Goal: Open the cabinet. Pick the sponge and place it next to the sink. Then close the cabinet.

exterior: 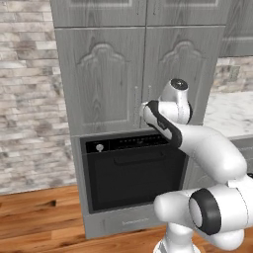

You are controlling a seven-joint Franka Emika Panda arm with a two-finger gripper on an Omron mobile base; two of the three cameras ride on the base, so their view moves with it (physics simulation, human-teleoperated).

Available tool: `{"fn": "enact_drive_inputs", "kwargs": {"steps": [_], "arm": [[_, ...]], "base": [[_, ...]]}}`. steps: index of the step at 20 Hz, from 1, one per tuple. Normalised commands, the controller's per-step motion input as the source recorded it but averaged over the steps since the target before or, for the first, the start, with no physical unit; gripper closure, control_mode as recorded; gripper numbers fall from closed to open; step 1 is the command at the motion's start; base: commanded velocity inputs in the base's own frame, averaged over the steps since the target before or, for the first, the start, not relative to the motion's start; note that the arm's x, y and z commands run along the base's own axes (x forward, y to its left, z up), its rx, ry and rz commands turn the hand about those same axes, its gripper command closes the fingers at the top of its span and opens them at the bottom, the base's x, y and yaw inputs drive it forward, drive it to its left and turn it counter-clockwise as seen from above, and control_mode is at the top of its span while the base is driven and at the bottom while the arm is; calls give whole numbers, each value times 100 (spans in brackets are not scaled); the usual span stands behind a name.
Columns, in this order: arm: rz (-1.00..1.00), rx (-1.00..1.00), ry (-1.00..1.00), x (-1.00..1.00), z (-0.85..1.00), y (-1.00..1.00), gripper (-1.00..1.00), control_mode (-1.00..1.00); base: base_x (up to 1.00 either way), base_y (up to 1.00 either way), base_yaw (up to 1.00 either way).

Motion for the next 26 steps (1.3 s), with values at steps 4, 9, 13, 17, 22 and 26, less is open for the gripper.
{"fn": "enact_drive_inputs", "kwargs": {"steps": [4, 9, 13, 17, 22, 26], "arm": [[18, 0, 0, 0, 1, -3, -100, -100], [17, 0, 0, 0, 9, 0, -100, -100], [16, 0, 0, -1, 17, 0, -100, -100], [3, -2, 0, 0, 31, 0, -100, -100], [-2, -14, 0, 0, 11, 0, -100, -100], [-12, -11, 0, 0, 0, 0, -100, -100]], "base": [[0, 0, 0], [0, 0, 0], [0, 0, 0], [0, 0, 0], [0, 0, 0], [0, 0, 0]]}}
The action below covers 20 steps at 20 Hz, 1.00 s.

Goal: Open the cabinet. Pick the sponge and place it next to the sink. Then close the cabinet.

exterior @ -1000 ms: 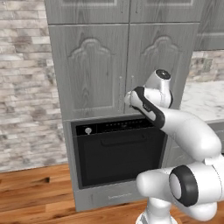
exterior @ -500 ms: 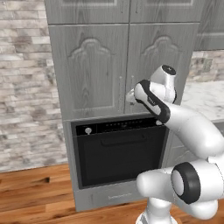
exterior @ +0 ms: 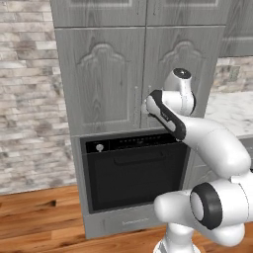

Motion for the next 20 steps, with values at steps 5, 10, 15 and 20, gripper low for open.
{"fn": "enact_drive_inputs", "kwargs": {"steps": [5, 10, 15, 20], "arm": [[-7, -1, -3, 2, 0, 0, -100, -100], [-1, 0, -10, 22, 0, 0, -100, -100], [-1, 0, -8, 13, 0, -2, -100, -100], [-1, -1, 0, 0, 0, -12, -100, -100]], "base": [[0, 0, 0], [0, 0, 0], [0, 0, 0], [0, 0, 0]]}}
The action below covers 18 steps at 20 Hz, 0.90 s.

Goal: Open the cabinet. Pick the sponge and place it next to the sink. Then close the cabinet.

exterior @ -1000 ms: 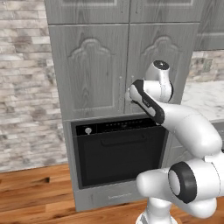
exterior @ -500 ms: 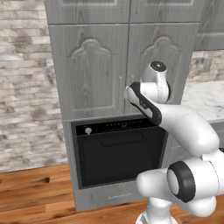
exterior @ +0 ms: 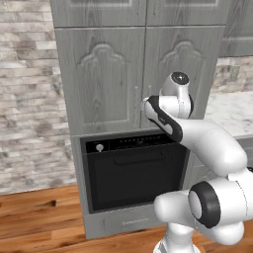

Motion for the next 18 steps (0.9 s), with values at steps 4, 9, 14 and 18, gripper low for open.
{"fn": "enact_drive_inputs", "kwargs": {"steps": [4, 9, 14, 18], "arm": [[0, 0, 0, 9, 0, 0, -100, -100], [0, 0, 0, 29, 0, 0, -100, -100], [0, 0, -1, 33, 0, 0, -100, -100], [0, 0, -8, 23, -1, 0, -100, -100]], "base": [[0, 0, 0], [0, 0, 0], [0, 0, 0], [0, 0, 0]]}}
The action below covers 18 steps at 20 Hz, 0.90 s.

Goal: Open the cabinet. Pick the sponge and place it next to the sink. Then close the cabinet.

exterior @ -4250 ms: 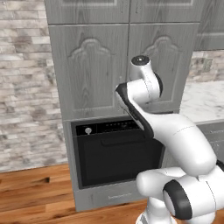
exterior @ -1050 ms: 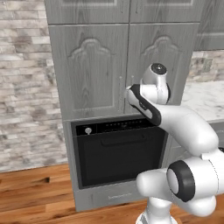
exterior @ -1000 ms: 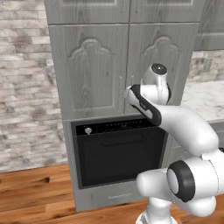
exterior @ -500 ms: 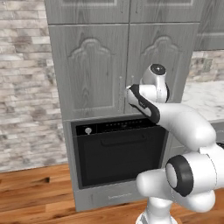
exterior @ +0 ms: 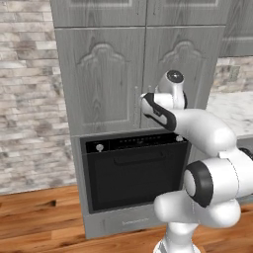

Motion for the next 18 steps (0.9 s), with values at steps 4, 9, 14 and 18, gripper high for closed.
{"fn": "enact_drive_inputs", "kwargs": {"steps": [4, 9, 14, 18], "arm": [[0, 0, -15, 13, -11, 0, -100, -100], [0, 0, -20, 7, -19, 0, -100, -100], [0, 0, -17, 12, -19, 0, -100, -100], [0, -3, 0, 31, 0, 0, -100, -100]], "base": [[0, 0, 0], [0, 0, 0], [0, 0, 0], [0, 0, 0]]}}
